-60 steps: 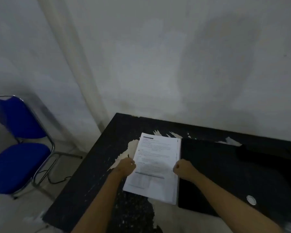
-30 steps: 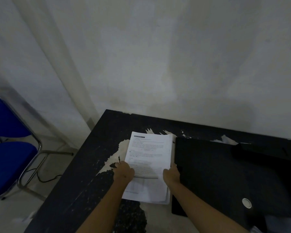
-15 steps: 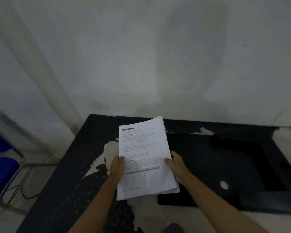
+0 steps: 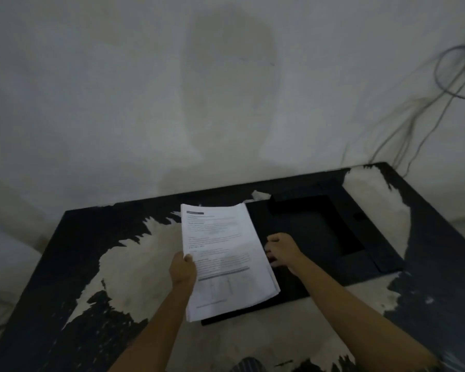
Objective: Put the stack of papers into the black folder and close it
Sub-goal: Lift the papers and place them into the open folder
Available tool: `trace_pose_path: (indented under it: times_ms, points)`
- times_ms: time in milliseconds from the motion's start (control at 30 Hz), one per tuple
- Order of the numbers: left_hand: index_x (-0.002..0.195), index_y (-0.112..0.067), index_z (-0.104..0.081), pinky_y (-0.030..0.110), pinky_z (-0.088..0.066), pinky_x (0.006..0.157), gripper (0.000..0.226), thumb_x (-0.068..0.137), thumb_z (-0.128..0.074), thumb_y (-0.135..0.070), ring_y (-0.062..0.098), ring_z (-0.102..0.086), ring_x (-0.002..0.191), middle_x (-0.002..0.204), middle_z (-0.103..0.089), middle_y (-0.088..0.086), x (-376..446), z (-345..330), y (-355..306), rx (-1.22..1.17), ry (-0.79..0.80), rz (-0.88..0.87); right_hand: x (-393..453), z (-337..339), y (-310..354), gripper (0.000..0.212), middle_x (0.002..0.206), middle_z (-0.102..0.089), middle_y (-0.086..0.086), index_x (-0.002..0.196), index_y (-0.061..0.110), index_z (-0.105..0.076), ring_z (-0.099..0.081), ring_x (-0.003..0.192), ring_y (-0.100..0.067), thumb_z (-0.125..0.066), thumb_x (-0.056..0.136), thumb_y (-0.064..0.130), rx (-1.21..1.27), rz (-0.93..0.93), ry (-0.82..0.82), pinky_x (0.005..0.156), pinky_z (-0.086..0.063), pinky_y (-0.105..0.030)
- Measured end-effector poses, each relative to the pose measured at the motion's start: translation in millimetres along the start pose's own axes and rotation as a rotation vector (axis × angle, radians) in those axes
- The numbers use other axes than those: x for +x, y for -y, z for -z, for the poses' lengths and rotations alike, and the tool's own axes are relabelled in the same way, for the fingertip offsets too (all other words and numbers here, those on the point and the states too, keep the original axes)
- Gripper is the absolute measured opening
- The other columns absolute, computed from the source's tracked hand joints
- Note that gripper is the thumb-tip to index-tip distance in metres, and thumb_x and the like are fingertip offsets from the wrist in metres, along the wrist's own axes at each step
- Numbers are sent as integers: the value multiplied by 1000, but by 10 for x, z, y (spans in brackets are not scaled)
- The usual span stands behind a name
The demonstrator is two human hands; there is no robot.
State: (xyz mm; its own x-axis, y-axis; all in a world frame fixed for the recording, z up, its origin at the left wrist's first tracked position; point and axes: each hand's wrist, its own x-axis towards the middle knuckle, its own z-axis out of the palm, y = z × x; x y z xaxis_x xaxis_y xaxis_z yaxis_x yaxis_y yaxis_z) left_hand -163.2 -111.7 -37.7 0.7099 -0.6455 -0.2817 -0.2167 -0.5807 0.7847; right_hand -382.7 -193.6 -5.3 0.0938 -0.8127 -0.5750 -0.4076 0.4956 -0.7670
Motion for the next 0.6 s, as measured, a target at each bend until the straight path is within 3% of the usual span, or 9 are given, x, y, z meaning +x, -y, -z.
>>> trace_pose_path:
  times_ms: [33, 100, 233, 400, 500, 600]
  points:
    - [107, 8, -58, 42, -45, 96, 29, 99, -36, -9, 36, -56, 108, 122, -58, 29, -12, -76, -28, 15, 9, 15, 25, 137, -5, 34, 104, -62, -15, 125, 4, -53, -60, 89, -25, -52, 91, 4, 13, -8, -33, 69, -54, -37]
    - [117, 13, -54, 43, -44, 97, 33, 100, -35, -8, 39, -54, 112, 123, -57, 29, -45, -210, -56, 29, 30, 31, 77, 440, -24, 30, 95, -62, -13, 120, 0, -58, -58, 83, -23, -52, 92, 5, -64, 60, -138, 70, -52, -36]
    - [114, 13, -54, 45, -45, 97, 33, 100, -34, -8, 40, -55, 110, 121, -58, 31, -122, -462, -92, 46, 70, 40, 147, 1111, -119, 29, 122, -61, -19, 118, -4, -60, -59, 111, -33, -54, 93, 9, -382, 194, -340, 97, -45, -37]
    - [110, 13, -55, 45, -48, 90, 33, 100, -32, -9, 41, -57, 106, 116, -59, 32, -203, -756, -166, 15, 67, 65, 263, 1633, -354, 49, 145, -36, -19, 138, 7, -40, -35, 133, -38, -53, 91, 19, -581, 13, -501, 110, -29, -57]
    - [107, 9, -56, 40, -48, 84, 31, 100, -32, -10, 39, -57, 102, 115, -60, 30, -239, -891, -217, 1, 50, 71, 310, 1754, -469, 63, 154, -22, -19, 147, 7, -22, -18, 143, -35, -48, 94, 30, -598, -142, -467, 114, -17, -61]
    - [101, 3, -57, 35, -43, 75, 28, 100, -32, -9, 37, -57, 94, 114, -60, 30, -246, -967, -262, 8, 32, 54, 346, 1734, -548, 70, 157, -16, -18, 149, 5, -16, -17, 144, -35, -47, 95, 37, -626, -180, -452, 113, -18, -62]
